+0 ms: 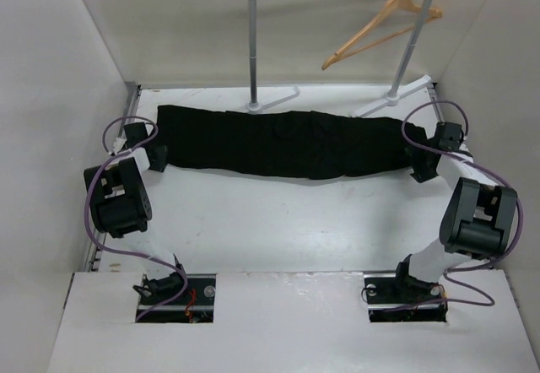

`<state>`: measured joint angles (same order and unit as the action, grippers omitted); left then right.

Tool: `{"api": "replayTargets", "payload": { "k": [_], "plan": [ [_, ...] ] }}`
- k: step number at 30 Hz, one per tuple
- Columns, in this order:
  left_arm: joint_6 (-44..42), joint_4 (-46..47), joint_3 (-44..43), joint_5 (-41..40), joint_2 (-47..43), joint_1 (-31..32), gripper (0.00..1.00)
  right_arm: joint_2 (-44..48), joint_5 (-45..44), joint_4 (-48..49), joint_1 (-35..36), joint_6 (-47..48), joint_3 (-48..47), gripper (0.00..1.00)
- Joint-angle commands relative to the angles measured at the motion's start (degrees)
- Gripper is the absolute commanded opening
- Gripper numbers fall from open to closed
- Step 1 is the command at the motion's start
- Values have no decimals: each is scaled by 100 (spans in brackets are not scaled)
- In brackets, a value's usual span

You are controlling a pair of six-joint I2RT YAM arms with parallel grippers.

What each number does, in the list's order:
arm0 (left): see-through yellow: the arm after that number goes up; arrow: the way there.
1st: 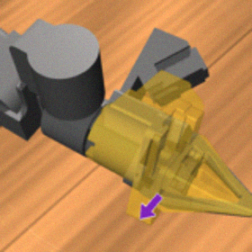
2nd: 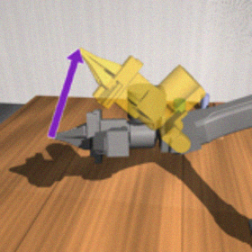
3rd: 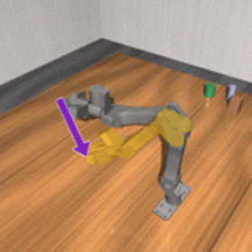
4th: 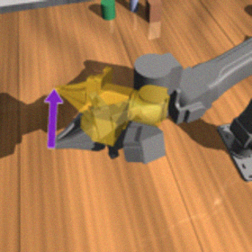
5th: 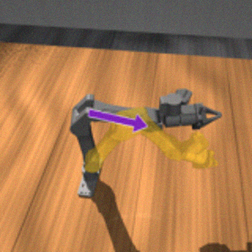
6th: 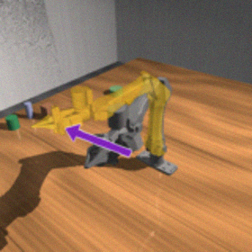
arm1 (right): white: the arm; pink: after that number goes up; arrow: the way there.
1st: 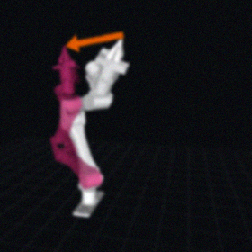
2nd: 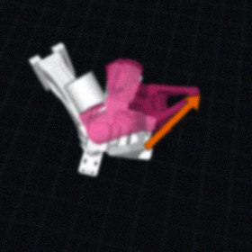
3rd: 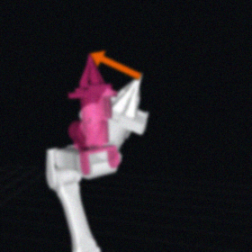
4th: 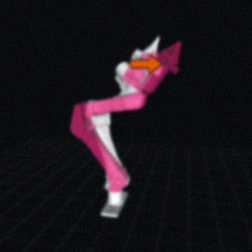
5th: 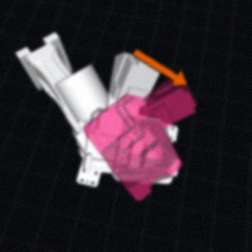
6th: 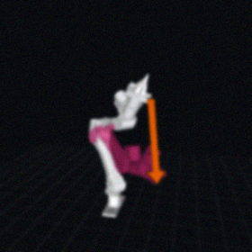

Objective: Place the trousers on the hanger
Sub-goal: Fold the trousers at the center of the board.

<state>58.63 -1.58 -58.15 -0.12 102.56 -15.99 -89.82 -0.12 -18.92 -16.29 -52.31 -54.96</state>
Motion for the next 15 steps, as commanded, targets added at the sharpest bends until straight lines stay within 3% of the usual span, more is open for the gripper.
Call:
{"api": "replayTargets", "payload": {
  "k": [1, 7, 12, 15],
  "plan": [
    [-71, -281, -144, -357, 88, -84, 27, -149, -286, 327, -150, -7, -24, 68],
    [-203, -360, -249, -348, 167, -84, 16, -949, 38, 661, -282, 46, -427, 52],
    [-352, -807, -276, -637, -104, -93, 8, -977, -14, 284, -343, -15, -683, 9],
    [-440, -1273, -144, -954, -499, -225, 7, -442, -303, 204, -484, -59, -271, 3]
  ]
}}
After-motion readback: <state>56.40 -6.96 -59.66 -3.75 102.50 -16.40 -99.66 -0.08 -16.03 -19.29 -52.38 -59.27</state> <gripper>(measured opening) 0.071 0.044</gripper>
